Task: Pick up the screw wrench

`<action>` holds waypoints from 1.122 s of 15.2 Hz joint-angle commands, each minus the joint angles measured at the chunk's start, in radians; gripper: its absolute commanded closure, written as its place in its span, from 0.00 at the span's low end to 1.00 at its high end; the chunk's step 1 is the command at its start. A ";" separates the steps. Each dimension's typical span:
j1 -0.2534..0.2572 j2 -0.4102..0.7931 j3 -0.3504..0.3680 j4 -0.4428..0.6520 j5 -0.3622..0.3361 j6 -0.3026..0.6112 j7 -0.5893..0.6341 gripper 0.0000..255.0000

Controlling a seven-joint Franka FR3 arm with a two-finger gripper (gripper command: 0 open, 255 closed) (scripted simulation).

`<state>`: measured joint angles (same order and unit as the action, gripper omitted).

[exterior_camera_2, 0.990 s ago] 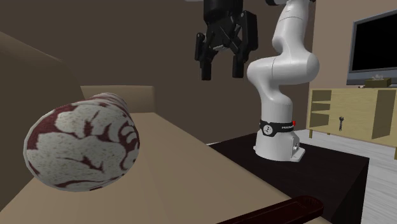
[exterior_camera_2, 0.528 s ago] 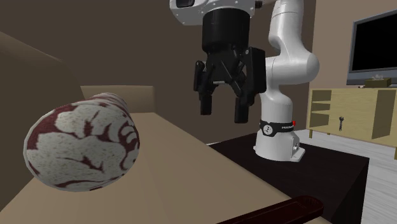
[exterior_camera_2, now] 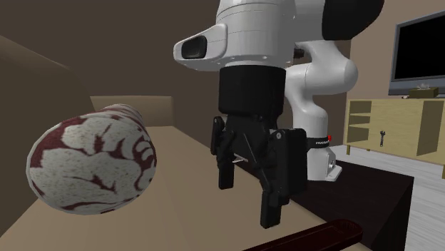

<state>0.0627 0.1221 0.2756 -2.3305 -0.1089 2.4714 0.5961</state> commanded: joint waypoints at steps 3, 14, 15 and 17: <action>0.028 0.130 -0.013 0.072 -0.069 0.049 0.088 0.00; 0.044 0.206 -0.036 0.070 -0.113 0.124 0.122 1.00; 0.044 0.206 -0.036 0.070 -0.113 0.124 0.121 1.00; 0.044 0.206 -0.036 0.070 -0.113 0.124 0.121 1.00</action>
<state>0.1064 0.3274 0.2395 -2.2603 -0.2213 2.5953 0.7177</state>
